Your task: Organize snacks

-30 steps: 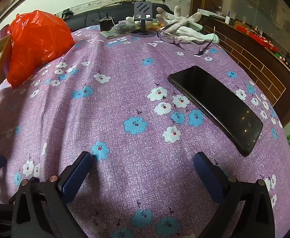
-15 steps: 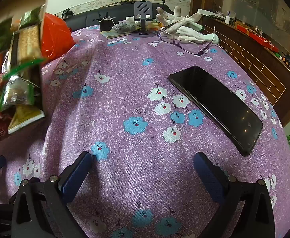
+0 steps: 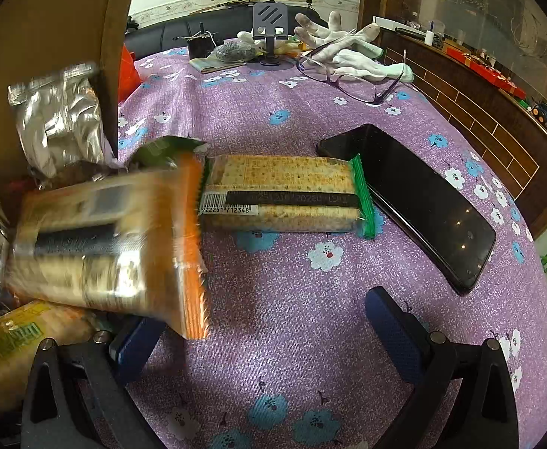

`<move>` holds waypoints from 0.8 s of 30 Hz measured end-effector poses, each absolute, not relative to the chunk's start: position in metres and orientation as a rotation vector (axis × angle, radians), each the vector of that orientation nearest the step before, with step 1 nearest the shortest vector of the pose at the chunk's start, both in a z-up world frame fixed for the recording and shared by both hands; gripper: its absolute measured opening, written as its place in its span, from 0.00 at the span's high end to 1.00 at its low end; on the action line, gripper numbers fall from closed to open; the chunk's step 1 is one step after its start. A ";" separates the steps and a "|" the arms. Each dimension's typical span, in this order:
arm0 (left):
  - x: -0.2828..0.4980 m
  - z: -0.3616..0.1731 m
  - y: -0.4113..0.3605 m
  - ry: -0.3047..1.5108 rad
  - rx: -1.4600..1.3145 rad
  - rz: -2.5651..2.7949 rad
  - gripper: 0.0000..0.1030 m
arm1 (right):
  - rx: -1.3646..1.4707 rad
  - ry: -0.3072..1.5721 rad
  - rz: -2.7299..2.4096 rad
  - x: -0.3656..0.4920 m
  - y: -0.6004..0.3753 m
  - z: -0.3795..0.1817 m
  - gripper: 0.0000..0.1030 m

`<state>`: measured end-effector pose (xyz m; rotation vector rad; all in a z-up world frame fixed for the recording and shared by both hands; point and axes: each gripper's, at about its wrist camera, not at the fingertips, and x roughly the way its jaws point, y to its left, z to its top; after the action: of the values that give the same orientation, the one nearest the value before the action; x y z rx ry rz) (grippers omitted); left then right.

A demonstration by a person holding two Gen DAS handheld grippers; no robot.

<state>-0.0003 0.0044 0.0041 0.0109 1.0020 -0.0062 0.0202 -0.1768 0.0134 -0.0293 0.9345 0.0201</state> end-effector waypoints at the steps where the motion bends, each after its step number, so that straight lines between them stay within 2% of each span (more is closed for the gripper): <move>1: 0.000 0.004 0.005 1.002 0.011 -0.006 0.00 | -0.030 0.934 0.020 0.020 -0.176 0.013 0.01; 24: -0.004 0.003 0.004 1.002 0.012 -0.006 0.00 | -0.029 0.934 0.020 0.020 -0.179 0.016 0.01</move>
<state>-0.0039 0.0044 0.0028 0.0120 1.0019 -0.0061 0.0196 -0.1789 0.0156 -0.0286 0.9340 0.0204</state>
